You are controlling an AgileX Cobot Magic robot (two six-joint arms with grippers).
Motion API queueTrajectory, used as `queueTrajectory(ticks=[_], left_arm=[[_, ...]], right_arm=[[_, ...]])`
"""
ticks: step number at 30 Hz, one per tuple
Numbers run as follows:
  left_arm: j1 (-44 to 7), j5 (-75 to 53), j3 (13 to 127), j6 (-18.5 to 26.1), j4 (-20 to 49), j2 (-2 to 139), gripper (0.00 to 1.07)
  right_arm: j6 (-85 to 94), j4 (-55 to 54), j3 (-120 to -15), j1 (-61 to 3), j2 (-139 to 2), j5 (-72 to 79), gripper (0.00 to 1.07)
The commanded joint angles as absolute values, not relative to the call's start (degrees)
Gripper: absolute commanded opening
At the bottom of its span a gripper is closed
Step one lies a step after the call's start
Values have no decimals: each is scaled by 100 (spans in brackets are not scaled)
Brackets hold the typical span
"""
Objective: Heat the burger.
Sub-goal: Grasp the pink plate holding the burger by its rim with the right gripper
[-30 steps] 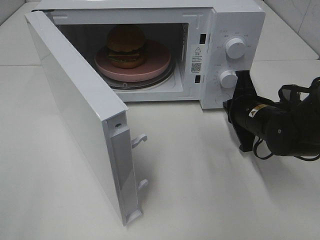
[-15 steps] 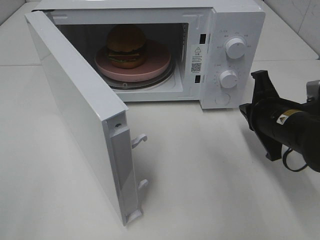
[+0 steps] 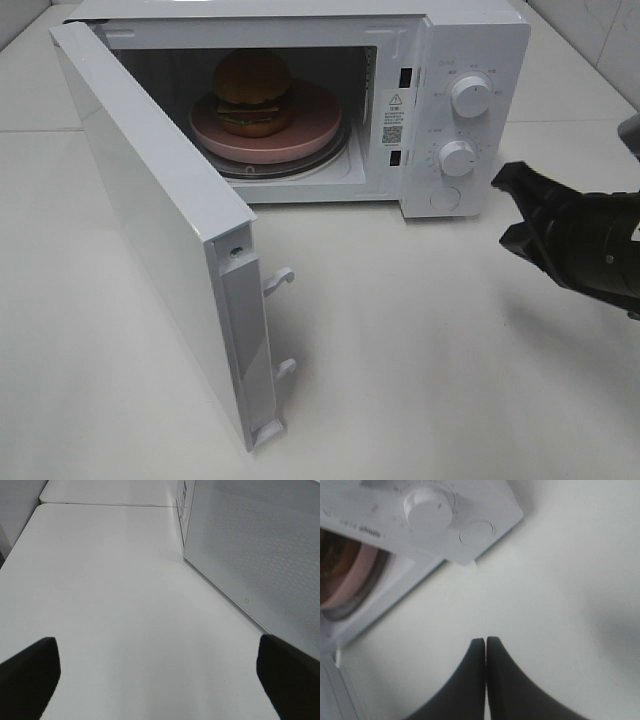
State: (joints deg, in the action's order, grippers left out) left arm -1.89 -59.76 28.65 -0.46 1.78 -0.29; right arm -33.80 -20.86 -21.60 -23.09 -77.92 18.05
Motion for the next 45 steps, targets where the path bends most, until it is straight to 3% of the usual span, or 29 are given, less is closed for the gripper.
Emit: queueTrajectory(ticks=[1,11,18,20,21,22,23,24,25,26,27,45], left_arm=[[-172,-5930,2859,-69,195,-115,100],[-172,-5930,2859,-69,195,-115,100],[-172,-5930,2859,-69,195,-115,100],[-172,-5930,2859,-69,195,-115,100],[-172,-5930,2859,-69,195,-115,100],[-172,-5930,2859,-69,195,-115,100],[-172,-5930,2859,-69,195,-115,100],[-172,-5930,2859,-69,195,-115,100],[-172,-5930,2859,-69,195,-115,100],[-172,-5930,2859,-69,195,-115,100],[-172,-5930,2859,-69,195,-115,100],[-172,-5930,2859,-69,195,-115,100]], right_arm=[[-2464,-2103,-2160,-2303,-7569,1060,0],[458,-2080,-2429,-2303,-7460,-1157,0],[1077,-2063,-2888,-2298,-7460,-1805,2],[1324,-2028,-3083,-2298,-7460,-2011,18],[1324,-2028,-3083,-2298,-7460,-2011,18],[1513,-2034,-3168,-2298,-7460,-2131,38],[1513,-2034,-3168,-2298,-7460,-2131,38],[1656,-2034,-3226,-2298,-7460,-2263,63],[1765,-2034,-3254,-2298,-7460,-2372,78],[1765,-2034,-3254,-2298,-7460,-2372,78],[2126,-2034,-3317,-2298,-7460,-2601,100],[6016,-1822,-3707,-2298,-7460,-3535,100]])
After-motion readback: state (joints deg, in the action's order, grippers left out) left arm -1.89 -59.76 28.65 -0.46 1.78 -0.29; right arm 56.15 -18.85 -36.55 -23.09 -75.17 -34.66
